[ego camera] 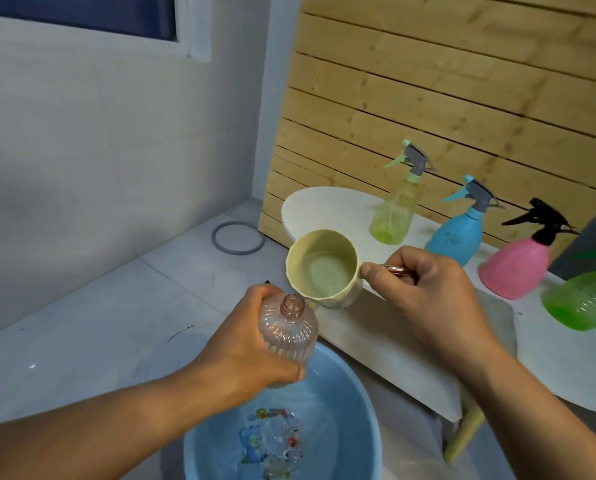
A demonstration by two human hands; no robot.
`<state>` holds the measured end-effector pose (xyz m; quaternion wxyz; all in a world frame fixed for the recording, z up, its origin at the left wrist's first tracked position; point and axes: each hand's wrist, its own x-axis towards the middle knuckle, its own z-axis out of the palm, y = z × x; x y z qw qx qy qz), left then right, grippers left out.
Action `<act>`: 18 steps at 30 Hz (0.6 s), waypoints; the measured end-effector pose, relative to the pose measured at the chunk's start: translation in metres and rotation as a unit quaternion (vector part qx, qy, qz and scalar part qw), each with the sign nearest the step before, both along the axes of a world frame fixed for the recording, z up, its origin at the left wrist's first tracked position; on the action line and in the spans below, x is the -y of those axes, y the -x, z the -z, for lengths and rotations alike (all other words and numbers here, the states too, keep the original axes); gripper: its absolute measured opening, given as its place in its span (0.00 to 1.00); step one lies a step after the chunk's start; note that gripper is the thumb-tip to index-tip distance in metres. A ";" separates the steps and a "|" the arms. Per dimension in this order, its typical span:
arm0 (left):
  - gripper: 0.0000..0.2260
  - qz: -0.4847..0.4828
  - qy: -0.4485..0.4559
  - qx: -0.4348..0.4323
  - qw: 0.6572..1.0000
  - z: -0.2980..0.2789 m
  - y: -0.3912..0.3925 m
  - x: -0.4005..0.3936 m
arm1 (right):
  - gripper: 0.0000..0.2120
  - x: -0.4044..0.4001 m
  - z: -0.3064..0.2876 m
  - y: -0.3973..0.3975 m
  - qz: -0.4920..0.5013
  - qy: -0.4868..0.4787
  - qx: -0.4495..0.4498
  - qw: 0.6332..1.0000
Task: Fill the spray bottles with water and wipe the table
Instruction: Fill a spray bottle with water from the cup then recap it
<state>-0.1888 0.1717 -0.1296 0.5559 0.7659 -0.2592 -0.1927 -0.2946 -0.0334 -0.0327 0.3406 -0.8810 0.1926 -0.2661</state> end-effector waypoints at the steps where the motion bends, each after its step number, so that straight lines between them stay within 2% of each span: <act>1: 0.42 0.000 0.001 0.000 1.000 0.000 -0.001 0.001 | 0.18 -0.001 0.000 0.000 0.001 0.008 -0.003 1.000; 12: 0.42 0.010 0.003 -0.003 1.000 0.006 -0.003 -0.004 | 0.16 -0.014 -0.002 0.002 0.016 0.096 -0.004 0.995; 18: 0.43 0.009 0.004 -0.004 1.000 0.008 -0.007 -0.007 | 0.19 -0.021 -0.004 0.002 0.021 0.122 -0.003 0.992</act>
